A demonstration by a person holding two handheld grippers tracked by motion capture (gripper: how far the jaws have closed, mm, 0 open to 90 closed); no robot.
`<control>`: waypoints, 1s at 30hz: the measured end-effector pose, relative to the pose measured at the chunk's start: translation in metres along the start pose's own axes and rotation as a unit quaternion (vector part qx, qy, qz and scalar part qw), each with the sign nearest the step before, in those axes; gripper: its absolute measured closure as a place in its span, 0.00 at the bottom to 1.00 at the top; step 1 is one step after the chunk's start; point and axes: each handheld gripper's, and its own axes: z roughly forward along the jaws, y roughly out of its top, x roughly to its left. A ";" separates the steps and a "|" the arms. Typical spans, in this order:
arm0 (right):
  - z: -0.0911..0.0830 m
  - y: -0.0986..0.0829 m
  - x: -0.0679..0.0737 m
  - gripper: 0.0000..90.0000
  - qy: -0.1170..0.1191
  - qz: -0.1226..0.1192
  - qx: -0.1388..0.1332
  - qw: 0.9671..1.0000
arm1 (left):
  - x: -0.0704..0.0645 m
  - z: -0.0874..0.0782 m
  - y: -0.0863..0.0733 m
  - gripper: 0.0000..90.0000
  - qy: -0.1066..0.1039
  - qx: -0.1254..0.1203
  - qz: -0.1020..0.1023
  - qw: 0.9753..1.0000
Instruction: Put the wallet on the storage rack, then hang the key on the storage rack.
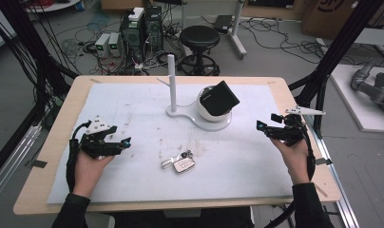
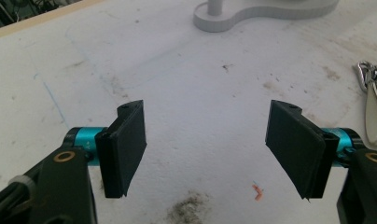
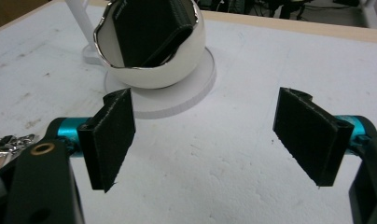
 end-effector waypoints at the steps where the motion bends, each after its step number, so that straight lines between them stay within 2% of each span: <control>1: 0.000 -0.001 -0.001 0.23 -0.002 0.001 0.001 1.000 | 0.002 0.000 -0.001 0.32 0.000 -0.001 -0.005 1.000; 5: 0.002 -0.004 -0.002 0.23 -0.008 -0.002 0.005 1.000 | 0.005 0.000 -0.003 0.32 0.004 -0.003 -0.013 1.000; 14: 0.006 -0.006 -0.004 0.23 -0.014 -0.009 0.016 1.000 | 0.002 0.004 -0.003 0.32 0.000 -0.003 -0.006 1.000; 20: 0.004 -0.008 -0.007 0.23 -0.021 -0.003 0.016 1.000 | 0.000 0.004 -0.002 0.32 -0.001 -0.002 0.000 1.000; 26: 0.001 -0.009 -0.010 0.23 -0.027 0.002 0.013 1.000 | -0.002 0.006 0.002 0.32 -0.013 -0.007 0.001 1.000; 30: 0.000 -0.009 -0.012 0.23 -0.031 0.011 0.015 0.999 | -0.003 0.011 0.003 0.32 -0.029 -0.006 0.001 1.000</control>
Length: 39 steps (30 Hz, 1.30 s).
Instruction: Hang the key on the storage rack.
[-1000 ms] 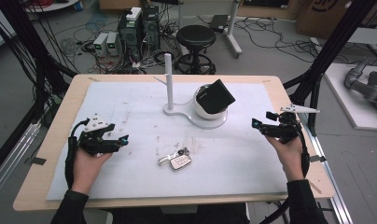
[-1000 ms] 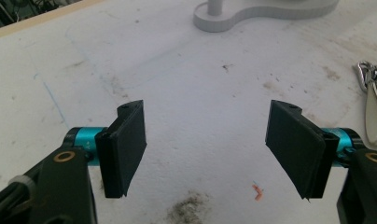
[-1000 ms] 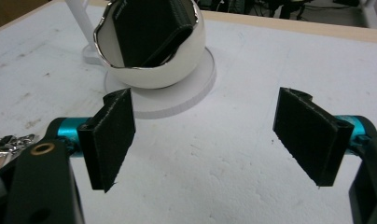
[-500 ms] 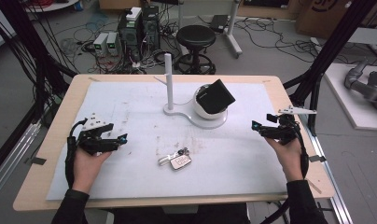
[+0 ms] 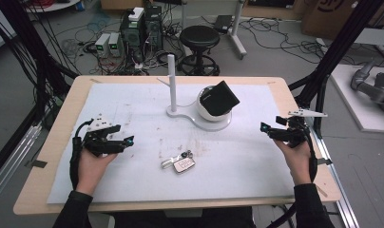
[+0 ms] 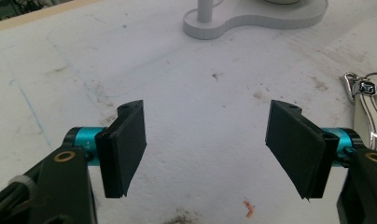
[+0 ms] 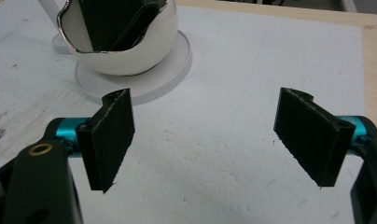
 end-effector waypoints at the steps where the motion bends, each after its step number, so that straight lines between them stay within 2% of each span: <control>1: 0.000 0.000 0.000 0.23 0.000 0.000 0.000 1.000 | 0.000 0.001 0.000 0.32 -0.002 0.001 -0.001 1.000; 8: 0.002 -0.004 0.000 0.23 -0.004 -0.004 0.001 1.000 | -0.014 0.002 0.007 0.33 -0.027 -0.004 0.008 1.000; 15: 0.003 -0.004 -0.002 0.24 0.002 -0.003 -0.001 1.000 | -0.043 0.006 0.012 0.37 -0.061 0.003 0.038 0.997; 21: 0.005 -0.006 -0.002 0.24 0.006 -0.004 0.003 1.000 | -0.065 0.014 0.010 0.40 -0.101 0.014 0.047 0.994; 30: 0.009 -0.007 -0.001 0.24 0.006 -0.006 0.008 1.000 | -0.086 0.023 -0.006 0.47 -0.144 0.049 0.053 0.987; 34: 0.011 -0.007 0.000 0.24 0.006 -0.008 0.009 1.000 | -0.094 0.031 -0.011 0.50 -0.156 0.068 0.055 0.984; 39: 0.012 -0.007 0.000 0.24 0.006 -0.009 0.012 1.000 | -0.097 0.043 -0.016 0.54 -0.153 0.087 0.057 0.983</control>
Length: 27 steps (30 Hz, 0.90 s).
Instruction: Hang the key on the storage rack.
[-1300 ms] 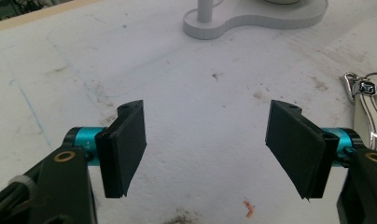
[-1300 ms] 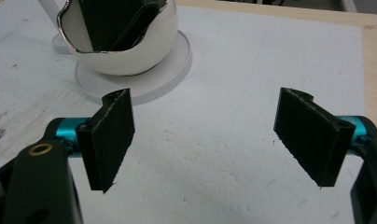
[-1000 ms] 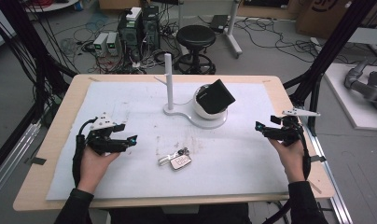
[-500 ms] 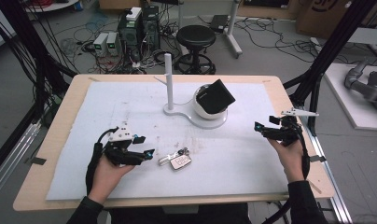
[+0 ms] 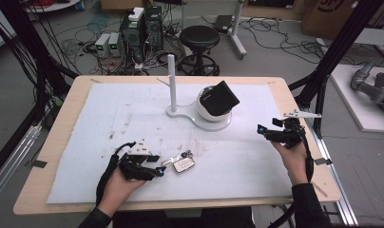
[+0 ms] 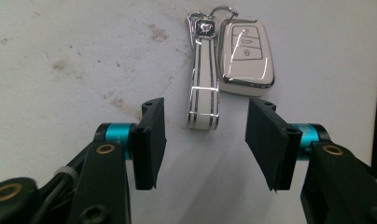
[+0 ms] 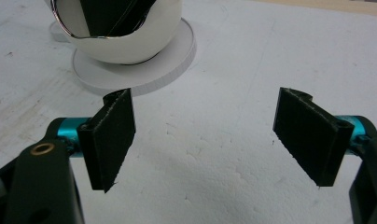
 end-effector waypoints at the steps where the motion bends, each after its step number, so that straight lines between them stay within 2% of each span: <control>1: 0.000 0.000 0.000 0.24 0.000 0.000 0.001 1.000 | 0.000 0.002 0.000 0.55 0.001 0.003 0.000 1.000; 3: 0.000 0.000 -0.001 0.24 -0.001 0.000 0.000 1.000 | 0.001 0.005 0.000 0.58 0.001 0.005 -0.003 1.000; 7: 0.000 0.000 -0.002 0.24 -0.001 0.003 0.001 1.000 | 0.002 0.009 0.000 0.68 0.005 0.017 0.005 1.000; 10: 0.000 -0.001 -0.002 0.24 -0.001 0.003 0.000 1.000 | 0.003 0.007 0.000 0.79 0.000 0.016 0.009 1.000; 15: 0.000 -0.001 -0.003 0.24 -0.002 0.003 0.000 1.000 | 0.004 0.005 0.002 0.80 -0.002 0.012 0.019 1.000; 22: 0.001 -0.001 -0.002 0.24 -0.001 0.003 0.002 1.000 | 0.009 -0.011 0.013 0.81 0.006 -0.021 0.046 0.999; 27: 0.002 -0.001 -0.002 0.24 -0.002 0.002 0.003 1.000 | 0.018 -0.020 0.025 0.81 0.008 -0.049 0.054 0.997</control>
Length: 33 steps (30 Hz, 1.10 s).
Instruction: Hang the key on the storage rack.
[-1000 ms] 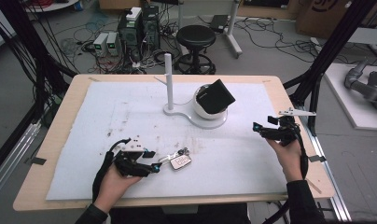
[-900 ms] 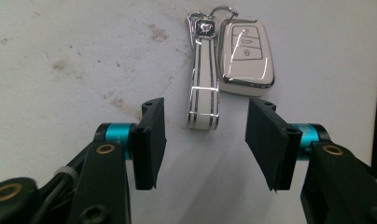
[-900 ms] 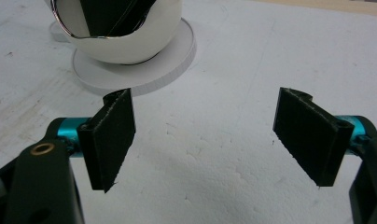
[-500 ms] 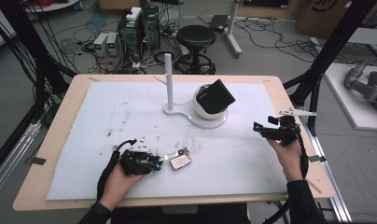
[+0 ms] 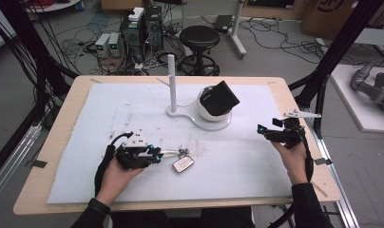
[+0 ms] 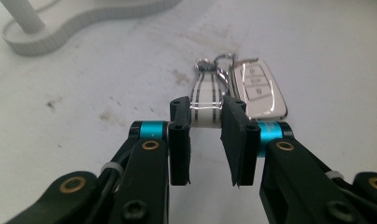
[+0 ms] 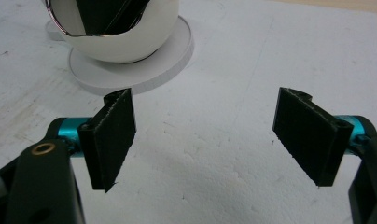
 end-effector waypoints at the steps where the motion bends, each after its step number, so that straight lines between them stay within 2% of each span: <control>1: 0.000 0.000 0.000 0.24 0.000 -0.001 0.001 1.000 | 0.003 -0.001 0.002 0.81 -0.002 -0.007 -0.002 1.000; 6: 0.001 0.000 0.000 0.24 0.001 0.002 0.001 1.000 | 0.014 -0.006 0.016 0.81 0.006 -0.038 0.001 0.999; 9: 0.001 0.000 -0.001 0.24 0.000 0.003 0.001 1.000 | 0.018 -0.007 0.024 0.81 0.013 -0.046 0.005 0.999; 14: 0.001 0.000 -0.001 0.24 0.001 0.003 0.001 1.000 | 0.026 -0.008 0.034 0.81 0.015 -0.064 0.007 0.998; 15: 0.001 0.000 -0.001 0.24 0.001 0.005 0.001 1.000 | 0.028 -0.009 0.038 0.81 0.012 -0.074 0.004 0.997; 19: 0.001 0.000 -0.001 0.24 0.002 0.003 0.001 1.000 | 0.031 -0.010 0.041 0.81 0.007 -0.079 0.000 0.997; 22: 0.003 -0.001 -0.001 0.24 0.002 0.004 0.003 1.000 | 0.034 -0.011 0.043 0.81 -0.001 -0.093 -0.008 0.996; 27: 0.004 -0.001 -0.001 0.24 0.003 0.004 0.004 1.000 | 0.038 -0.017 0.051 0.81 0.000 -0.099 -0.009 0.995; 33: 0.004 -0.001 -0.001 0.24 0.003 0.003 0.005 1.000 | 0.041 -0.024 0.065 0.81 0.001 -0.098 0.001 0.995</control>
